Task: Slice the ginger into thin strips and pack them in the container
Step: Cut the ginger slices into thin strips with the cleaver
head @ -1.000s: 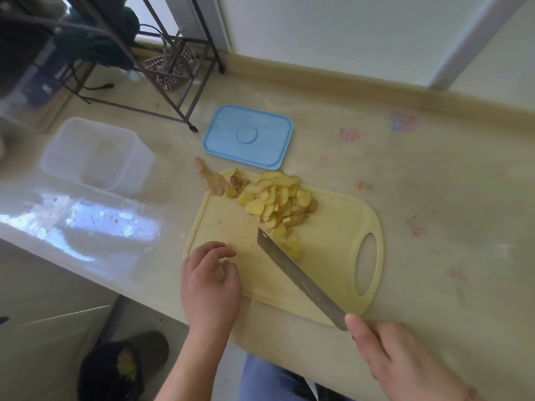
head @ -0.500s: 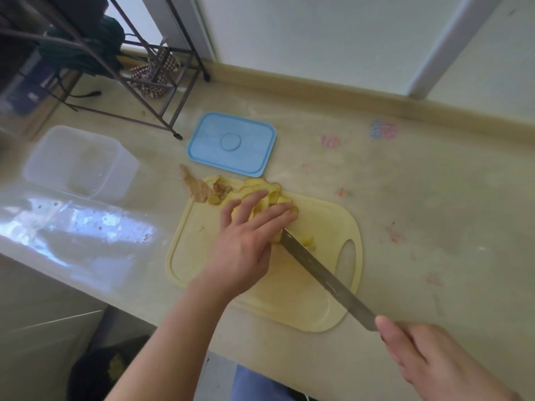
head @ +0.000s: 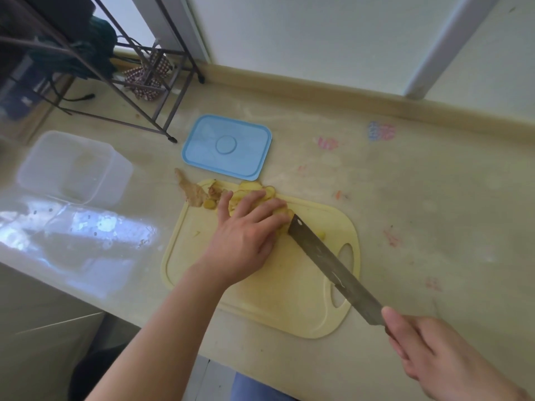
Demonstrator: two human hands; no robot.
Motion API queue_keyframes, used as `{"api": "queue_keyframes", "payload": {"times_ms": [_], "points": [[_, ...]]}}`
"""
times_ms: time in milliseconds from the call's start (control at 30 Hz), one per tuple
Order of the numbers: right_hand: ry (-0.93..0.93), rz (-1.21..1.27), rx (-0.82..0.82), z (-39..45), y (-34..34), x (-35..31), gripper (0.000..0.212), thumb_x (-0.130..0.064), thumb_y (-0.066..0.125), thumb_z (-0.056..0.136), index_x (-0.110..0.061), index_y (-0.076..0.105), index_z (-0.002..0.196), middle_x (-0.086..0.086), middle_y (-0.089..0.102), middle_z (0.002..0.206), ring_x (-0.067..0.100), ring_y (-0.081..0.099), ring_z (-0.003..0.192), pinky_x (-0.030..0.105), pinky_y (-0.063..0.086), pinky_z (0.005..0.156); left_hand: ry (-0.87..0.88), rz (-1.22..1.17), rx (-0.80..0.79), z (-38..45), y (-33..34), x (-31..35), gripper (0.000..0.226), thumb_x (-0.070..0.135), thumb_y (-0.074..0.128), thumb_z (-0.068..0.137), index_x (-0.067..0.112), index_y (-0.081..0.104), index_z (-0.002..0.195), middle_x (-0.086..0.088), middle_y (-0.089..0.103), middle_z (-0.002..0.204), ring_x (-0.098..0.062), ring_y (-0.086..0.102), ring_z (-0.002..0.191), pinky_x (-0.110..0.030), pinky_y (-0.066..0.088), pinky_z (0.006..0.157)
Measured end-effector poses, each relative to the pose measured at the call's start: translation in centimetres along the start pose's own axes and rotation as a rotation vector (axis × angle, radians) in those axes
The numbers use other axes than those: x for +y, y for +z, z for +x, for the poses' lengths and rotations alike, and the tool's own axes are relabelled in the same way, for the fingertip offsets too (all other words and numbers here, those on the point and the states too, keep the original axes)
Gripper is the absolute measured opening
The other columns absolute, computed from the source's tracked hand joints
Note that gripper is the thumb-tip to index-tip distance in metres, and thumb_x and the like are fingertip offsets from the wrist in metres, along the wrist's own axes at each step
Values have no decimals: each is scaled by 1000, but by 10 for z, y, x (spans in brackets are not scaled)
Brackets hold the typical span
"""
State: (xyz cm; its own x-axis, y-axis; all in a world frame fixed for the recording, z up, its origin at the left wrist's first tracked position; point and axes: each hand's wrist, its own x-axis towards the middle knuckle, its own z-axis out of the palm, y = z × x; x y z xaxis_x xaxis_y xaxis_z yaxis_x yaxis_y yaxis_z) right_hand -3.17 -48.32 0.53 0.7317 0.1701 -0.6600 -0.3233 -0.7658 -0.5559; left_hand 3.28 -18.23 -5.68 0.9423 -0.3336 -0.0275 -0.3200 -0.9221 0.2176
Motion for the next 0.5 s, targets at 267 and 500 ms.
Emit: {"api": "queue_keyframes", "payload": {"times_ms": [267, 500], "points": [[24, 99, 45, -17, 8, -16, 65, -73, 28, 73, -10, 43, 65, 0, 38, 46, 12, 38, 45, 29, 35, 56, 3, -64, 217, -1, 6, 7, 20, 20, 58, 86, 23, 72, 100, 6, 62, 133, -31, 43, 138, -63, 20, 112], [136, 369, 98, -21, -13, -13, 77, -85, 35, 58, -9, 42, 60, 5, 34, 46, 15, 25, 40, 17, 19, 41, 137, -60, 195, 2, 15, 53, 36, 26, 56, 98, 15, 65, 132, 0, 59, 141, -25, 44, 141, -62, 18, 118]]}}
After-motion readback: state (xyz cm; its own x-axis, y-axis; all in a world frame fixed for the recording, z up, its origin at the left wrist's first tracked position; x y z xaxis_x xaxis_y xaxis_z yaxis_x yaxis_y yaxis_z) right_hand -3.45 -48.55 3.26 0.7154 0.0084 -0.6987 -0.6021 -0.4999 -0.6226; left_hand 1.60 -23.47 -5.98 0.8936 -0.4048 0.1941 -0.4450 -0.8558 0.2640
